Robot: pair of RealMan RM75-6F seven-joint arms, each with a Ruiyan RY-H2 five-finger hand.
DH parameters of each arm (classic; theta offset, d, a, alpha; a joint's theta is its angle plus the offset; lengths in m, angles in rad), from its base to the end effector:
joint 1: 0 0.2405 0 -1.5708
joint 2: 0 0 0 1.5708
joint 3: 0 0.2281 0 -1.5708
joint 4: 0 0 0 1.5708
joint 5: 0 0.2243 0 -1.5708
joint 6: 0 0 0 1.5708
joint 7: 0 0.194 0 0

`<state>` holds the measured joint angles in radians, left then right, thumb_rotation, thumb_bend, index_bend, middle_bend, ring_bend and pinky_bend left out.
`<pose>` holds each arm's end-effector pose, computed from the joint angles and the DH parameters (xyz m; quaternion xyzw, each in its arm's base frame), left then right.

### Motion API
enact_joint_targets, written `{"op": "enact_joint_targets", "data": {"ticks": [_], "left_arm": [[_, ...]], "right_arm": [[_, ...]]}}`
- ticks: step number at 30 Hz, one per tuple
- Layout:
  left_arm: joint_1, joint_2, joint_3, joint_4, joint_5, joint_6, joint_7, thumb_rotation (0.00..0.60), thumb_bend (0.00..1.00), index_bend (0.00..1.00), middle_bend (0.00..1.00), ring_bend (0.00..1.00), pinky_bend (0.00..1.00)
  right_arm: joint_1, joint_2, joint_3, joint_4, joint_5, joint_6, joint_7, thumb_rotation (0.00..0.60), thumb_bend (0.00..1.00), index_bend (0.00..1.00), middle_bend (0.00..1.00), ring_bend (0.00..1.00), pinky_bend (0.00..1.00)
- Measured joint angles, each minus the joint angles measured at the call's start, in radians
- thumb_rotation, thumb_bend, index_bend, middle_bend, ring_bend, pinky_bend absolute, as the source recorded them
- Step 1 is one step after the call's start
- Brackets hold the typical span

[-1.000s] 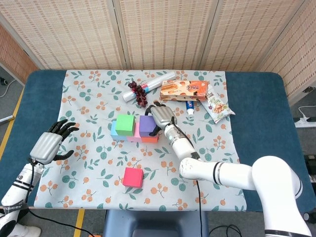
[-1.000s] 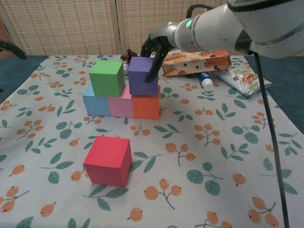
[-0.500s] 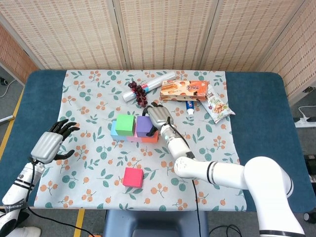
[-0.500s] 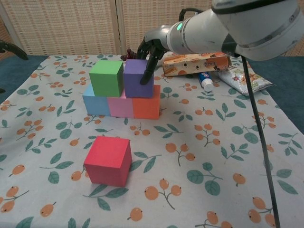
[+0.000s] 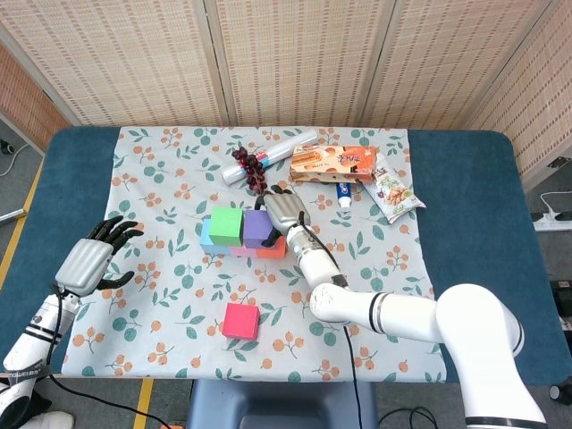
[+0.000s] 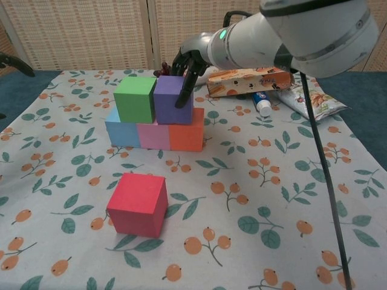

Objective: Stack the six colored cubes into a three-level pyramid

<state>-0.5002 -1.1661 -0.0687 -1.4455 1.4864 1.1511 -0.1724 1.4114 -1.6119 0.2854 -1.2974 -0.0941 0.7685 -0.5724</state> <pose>-0.2311 0.3504 0.0879 -0.7023 -0.3659 -0.4034 0.4583 0.0290 -0.4533 -0.0757 0.7094 -0.4975 0.3183 0.3846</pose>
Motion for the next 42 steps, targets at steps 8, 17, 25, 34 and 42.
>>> {"op": "enact_joint_targets", "data": {"ticks": [8, 17, 25, 34, 42], "left_arm": [[0.001, -0.001, 0.0, 0.006, 0.002, 0.0, -0.01, 0.6, 0.28, 0.2, 0.11, 0.03, 0.11], [0.002, -0.005, 0.002, 0.014, 0.003, -0.002, -0.02, 0.6, 0.28, 0.2, 0.11, 0.03, 0.11], [0.002, -0.007, 0.001, 0.019, 0.004, -0.002, -0.025, 0.6, 0.28, 0.2, 0.11, 0.03, 0.11], [0.001, -0.01, 0.002, 0.024, 0.001, -0.009, -0.028, 0.6, 0.28, 0.19, 0.11, 0.03, 0.12], [0.002, -0.01, 0.002, 0.026, 0.0, -0.01, -0.031, 0.6, 0.28, 0.19, 0.1, 0.03, 0.12]], "right_arm": [[0.003, -0.009, 0.003, 0.008, 0.005, -0.001, -0.009, 0.6, 0.07, 0.38, 0.18, 0.03, 0.11], [0.009, -0.024, 0.006, 0.024, 0.012, 0.001, -0.022, 0.6, 0.07, 0.38, 0.18, 0.03, 0.11], [0.009, -0.033, 0.011, 0.037, 0.016, 0.001, -0.032, 0.6, 0.07, 0.37, 0.18, 0.03, 0.11], [0.008, -0.043, 0.013, 0.051, 0.021, -0.005, -0.041, 0.6, 0.07, 0.36, 0.18, 0.03, 0.11], [0.007, -0.047, 0.017, 0.056, 0.02, -0.007, -0.047, 0.6, 0.07, 0.27, 0.18, 0.03, 0.09]]}}
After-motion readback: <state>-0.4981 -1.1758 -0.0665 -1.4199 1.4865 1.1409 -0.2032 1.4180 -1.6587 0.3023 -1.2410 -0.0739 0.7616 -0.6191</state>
